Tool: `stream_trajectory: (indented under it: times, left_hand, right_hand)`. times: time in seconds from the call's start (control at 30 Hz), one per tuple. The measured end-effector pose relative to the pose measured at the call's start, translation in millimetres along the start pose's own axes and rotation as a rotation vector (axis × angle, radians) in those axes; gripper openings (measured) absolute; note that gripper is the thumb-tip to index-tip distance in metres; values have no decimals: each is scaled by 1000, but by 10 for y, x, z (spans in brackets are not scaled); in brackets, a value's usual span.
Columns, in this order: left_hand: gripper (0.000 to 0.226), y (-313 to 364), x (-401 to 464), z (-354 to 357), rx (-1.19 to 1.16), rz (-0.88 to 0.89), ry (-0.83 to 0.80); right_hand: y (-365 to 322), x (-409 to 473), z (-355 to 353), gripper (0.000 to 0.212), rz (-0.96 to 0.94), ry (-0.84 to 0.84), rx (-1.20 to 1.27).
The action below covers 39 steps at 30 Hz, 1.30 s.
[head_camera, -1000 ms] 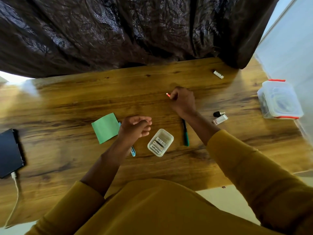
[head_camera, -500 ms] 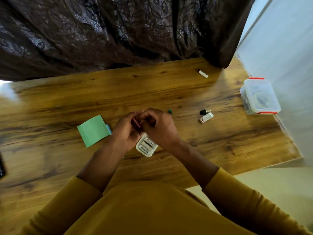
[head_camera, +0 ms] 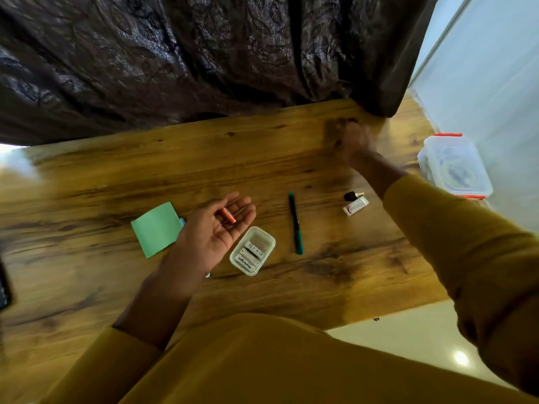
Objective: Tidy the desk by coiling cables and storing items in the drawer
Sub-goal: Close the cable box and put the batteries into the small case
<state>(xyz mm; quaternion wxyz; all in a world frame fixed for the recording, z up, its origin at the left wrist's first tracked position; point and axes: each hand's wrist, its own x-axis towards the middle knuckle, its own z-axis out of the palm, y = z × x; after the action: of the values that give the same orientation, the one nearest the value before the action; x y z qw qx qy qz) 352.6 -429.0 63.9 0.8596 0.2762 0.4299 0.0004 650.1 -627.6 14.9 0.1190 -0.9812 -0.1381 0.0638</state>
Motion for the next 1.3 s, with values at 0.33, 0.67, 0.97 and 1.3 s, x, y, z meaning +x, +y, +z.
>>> stream_trajectory:
  times: [0.33, 0.67, 0.97, 1.3]
  left_hand:
    - [32, -65, -10, -5, -16, -1, 16]
    - [33, -91, -95, -8, -37, -29, -57]
    - [23, -201, -201, -229, 126, 122, 65]
    - [21, -339, -260, -443, 200, 171, 132]
  right_hand:
    - [194, 91, 228, 21, 122, 166, 117]
    - [-765, -1039, -92, 24, -182, 12, 702]
    - [-1089, -2145, 321, 19, -318, -208, 724]
    - [-1156, -2478, 636, 22, -425, 35, 65]
